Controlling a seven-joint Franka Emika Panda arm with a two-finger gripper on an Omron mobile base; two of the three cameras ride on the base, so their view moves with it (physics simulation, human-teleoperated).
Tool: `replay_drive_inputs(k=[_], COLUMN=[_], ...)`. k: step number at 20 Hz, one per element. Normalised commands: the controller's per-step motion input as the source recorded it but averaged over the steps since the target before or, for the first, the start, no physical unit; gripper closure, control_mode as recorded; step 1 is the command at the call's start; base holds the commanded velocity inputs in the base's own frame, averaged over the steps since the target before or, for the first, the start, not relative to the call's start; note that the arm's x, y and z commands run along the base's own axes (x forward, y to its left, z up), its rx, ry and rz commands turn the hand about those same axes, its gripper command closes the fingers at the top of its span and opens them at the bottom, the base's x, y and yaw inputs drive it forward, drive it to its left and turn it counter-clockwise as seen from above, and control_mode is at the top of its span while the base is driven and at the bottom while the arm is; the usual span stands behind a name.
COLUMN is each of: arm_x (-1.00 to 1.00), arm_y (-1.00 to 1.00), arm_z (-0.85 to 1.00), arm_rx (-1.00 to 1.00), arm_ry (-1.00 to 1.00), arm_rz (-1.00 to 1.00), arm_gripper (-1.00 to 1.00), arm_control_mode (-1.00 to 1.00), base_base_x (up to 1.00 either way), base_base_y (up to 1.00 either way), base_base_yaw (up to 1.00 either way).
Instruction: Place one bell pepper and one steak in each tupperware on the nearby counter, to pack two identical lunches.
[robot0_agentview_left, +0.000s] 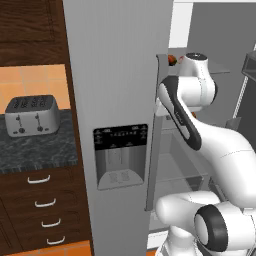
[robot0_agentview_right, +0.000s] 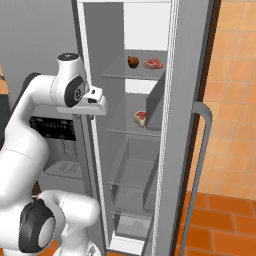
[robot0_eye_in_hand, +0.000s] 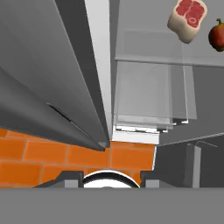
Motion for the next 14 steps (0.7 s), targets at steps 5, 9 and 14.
replay_drive_inputs(k=[5,9,14], arm_x=[-0.05,-0.29,-0.03], arm_y=[-0.25,-0.60,-0.37], arm_z=[-0.07,-0.43,-0.51], arm_rx=[0.00,0.00,0.00], arm_ry=[-0.06,-0.11,-0.14], arm_rz=[-0.02,-0.10,-0.07], arm_gripper=[-1.00,-1.00,-1.00], arm_control_mode=[-1.00,-1.00,-1.00], base_base_x=[0.00,0.00,0.00], base_base_y=[0.00,0.00,0.00], base_base_yaw=[0.00,0.00,0.00])
